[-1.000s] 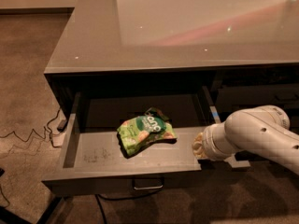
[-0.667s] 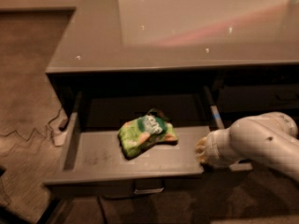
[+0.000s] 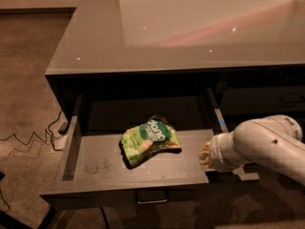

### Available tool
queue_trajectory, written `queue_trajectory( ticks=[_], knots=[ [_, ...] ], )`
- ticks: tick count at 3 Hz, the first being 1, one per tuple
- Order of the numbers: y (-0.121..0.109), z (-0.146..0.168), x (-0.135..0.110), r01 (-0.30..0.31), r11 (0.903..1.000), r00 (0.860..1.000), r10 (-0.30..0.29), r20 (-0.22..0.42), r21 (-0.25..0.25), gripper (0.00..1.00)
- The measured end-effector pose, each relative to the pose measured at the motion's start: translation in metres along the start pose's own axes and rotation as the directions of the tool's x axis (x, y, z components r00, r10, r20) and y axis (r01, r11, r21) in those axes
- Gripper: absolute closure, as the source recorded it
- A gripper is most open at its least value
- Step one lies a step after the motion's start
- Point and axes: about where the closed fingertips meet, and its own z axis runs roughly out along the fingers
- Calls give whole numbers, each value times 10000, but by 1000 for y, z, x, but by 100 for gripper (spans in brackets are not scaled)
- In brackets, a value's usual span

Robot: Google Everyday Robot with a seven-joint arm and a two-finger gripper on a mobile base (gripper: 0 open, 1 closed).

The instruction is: Open top drawer

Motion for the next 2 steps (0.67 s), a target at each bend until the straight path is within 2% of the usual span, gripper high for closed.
queue_trajectory(
  ticks=[2],
  knots=[
    [0, 0, 0, 0, 10000, 10000, 0, 0, -1, 35]
  ],
)
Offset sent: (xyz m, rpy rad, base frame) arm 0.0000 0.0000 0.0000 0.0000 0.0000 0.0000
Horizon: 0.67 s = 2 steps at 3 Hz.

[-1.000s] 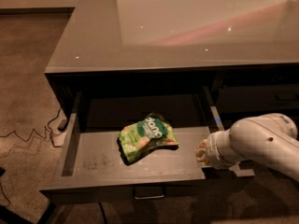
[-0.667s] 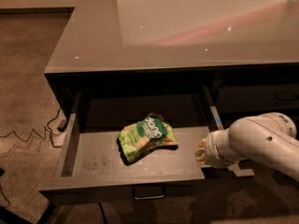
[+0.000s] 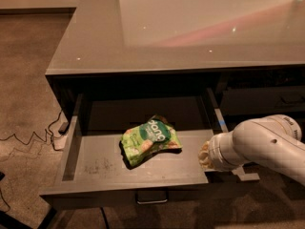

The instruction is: Open top drawer

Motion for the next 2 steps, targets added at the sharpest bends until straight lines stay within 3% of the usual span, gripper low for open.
queue_trajectory(
  ticks=[1, 2],
  knots=[
    [0, 0, 0, 0, 10000, 10000, 0, 0, 0, 12],
    [0, 0, 0, 0, 10000, 10000, 0, 0, -1, 0]
  ],
)
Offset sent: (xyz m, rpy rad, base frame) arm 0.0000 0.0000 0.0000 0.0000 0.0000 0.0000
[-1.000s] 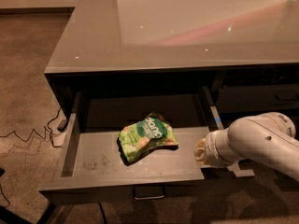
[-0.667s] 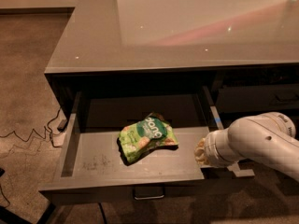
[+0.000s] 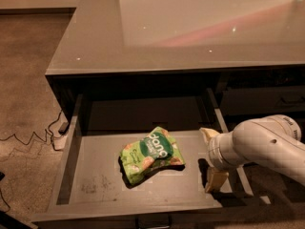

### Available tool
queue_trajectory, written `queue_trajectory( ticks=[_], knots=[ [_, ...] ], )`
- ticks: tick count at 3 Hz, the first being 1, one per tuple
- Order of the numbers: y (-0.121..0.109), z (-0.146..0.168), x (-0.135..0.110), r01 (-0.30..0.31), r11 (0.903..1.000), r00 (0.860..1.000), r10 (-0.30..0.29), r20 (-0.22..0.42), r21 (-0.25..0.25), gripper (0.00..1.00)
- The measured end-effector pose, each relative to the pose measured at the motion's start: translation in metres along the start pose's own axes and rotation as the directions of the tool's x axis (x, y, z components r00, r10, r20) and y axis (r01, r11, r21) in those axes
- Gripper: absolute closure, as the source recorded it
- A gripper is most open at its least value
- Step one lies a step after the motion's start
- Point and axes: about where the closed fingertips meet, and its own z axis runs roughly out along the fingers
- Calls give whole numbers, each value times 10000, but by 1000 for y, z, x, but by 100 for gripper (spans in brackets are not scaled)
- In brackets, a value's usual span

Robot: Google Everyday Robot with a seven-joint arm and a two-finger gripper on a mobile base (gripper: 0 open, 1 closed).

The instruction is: Open top drawer

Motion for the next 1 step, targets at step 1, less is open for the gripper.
queue_trajectory(
  ticks=[1],
  knots=[
    [0, 0, 0, 0, 10000, 10000, 0, 0, 0, 0]
  ],
)
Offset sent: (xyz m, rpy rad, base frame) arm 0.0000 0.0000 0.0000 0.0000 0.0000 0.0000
